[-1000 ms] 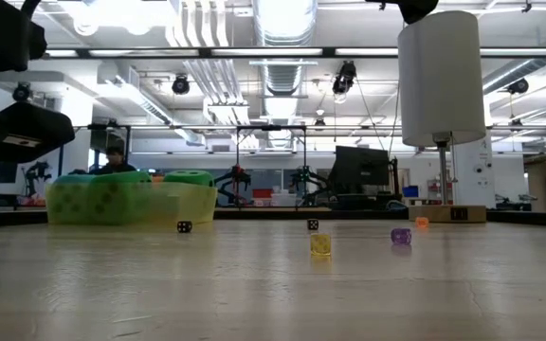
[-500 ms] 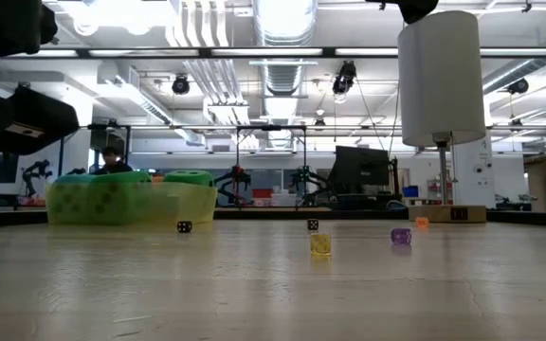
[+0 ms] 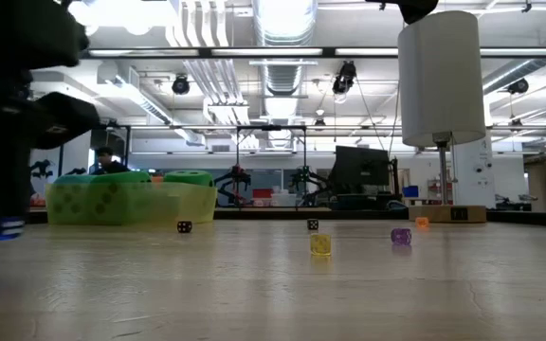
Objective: Pick & Place Dice
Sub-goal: Put the blue small die into the yellow container
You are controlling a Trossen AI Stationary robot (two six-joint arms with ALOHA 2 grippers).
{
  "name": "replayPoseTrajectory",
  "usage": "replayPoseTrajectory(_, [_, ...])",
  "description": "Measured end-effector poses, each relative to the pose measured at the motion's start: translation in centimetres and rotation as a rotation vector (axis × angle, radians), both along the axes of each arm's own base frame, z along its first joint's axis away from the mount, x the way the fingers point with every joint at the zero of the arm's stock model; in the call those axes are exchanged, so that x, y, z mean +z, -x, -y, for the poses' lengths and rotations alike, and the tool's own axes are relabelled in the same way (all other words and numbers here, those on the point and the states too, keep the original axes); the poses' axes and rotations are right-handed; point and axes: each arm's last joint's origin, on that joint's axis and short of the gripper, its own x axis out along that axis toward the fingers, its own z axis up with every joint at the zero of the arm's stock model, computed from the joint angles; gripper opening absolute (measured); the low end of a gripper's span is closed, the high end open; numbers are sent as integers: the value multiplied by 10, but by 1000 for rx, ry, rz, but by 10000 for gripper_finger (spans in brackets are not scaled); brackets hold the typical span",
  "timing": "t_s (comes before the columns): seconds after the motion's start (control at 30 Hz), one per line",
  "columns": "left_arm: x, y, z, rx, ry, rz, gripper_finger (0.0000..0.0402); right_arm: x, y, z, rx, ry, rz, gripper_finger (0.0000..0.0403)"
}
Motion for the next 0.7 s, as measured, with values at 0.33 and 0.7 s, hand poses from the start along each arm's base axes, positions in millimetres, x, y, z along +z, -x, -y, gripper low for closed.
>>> replayPoseTrajectory(0.33, [-1, -8, -40, 146, -181, -71, 57, 0, 0, 0, 0, 0, 0, 28])
replayPoseTrajectory(0.7, [31, -12, -80, 287, -247, 18, 72, 0, 0, 0, -1, 0, 0, 28])
